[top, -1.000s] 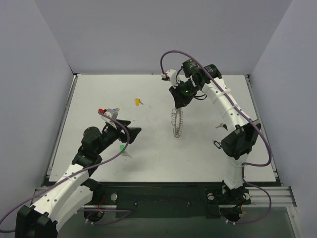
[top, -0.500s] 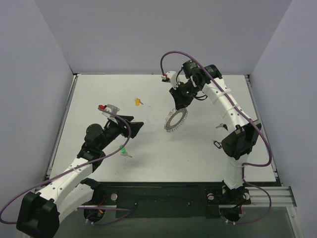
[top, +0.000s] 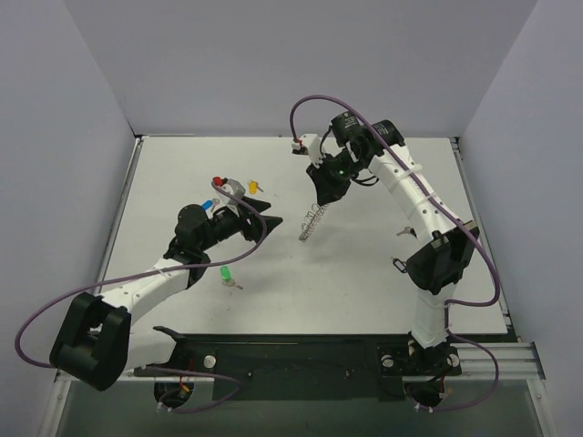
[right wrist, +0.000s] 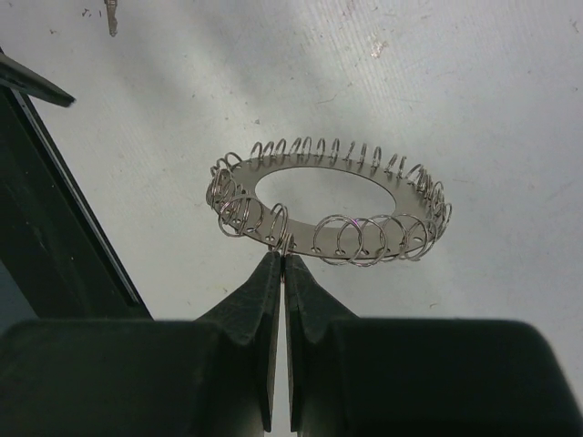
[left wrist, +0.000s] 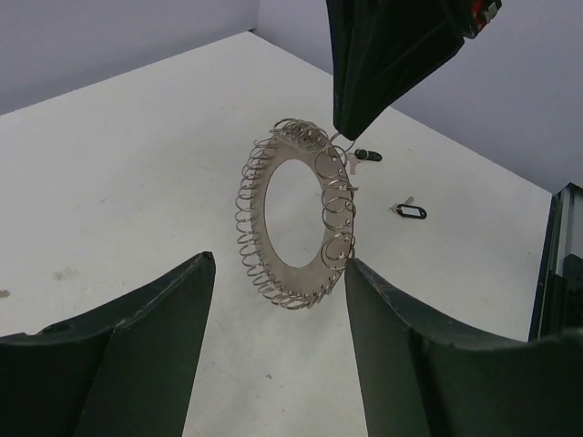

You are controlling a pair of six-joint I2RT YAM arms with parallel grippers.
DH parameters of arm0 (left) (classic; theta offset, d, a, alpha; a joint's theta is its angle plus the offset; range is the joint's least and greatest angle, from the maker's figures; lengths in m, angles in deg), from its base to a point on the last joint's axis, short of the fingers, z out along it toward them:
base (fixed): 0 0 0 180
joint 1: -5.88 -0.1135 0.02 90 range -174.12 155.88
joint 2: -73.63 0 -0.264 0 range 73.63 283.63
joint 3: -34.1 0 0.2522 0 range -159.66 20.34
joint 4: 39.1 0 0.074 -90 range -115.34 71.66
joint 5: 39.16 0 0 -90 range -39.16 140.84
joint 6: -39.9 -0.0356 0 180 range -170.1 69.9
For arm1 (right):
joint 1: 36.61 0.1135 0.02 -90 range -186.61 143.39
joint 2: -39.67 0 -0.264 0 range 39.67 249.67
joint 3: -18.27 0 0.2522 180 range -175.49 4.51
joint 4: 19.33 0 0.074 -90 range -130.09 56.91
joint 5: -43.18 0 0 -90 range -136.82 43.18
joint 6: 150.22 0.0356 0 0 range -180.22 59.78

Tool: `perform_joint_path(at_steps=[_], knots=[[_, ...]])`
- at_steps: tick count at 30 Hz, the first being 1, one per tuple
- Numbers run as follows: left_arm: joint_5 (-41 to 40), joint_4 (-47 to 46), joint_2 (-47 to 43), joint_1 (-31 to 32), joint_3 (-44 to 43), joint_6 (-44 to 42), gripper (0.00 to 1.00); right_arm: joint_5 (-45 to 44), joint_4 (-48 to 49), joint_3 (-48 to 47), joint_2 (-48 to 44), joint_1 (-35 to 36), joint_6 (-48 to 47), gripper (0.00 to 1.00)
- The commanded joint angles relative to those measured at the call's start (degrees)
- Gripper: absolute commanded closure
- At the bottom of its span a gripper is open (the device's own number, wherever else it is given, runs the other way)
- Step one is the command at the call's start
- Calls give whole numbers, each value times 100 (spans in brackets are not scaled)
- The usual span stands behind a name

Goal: Put the keys on the keyring

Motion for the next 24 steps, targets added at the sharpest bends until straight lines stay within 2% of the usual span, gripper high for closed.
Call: perform_joint_path(at_steps=[1,6,9,13,18,24], knots=[[715,-1165,539,102,-487,-250,32,319,-174,-62,-327,80,-150,100],[1373,-1965,1286,137,-847,-197,36,538,-200,26,-380,106,-467,100],[1506,-2344,1524,128,-1006,-48,39,627,-218,96,-424,115,-731,100],[1454,-2284,1735,111,-1138,-275,42,697,-271,132,-468,124,-880,100],[1612,-2388,2183,190,-1358,-372,53,785,-306,149,-485,141,-924,100],[1656,-2301,2465,295,-1428,-794,57,811,-306,158,-512,141,-924,100]])
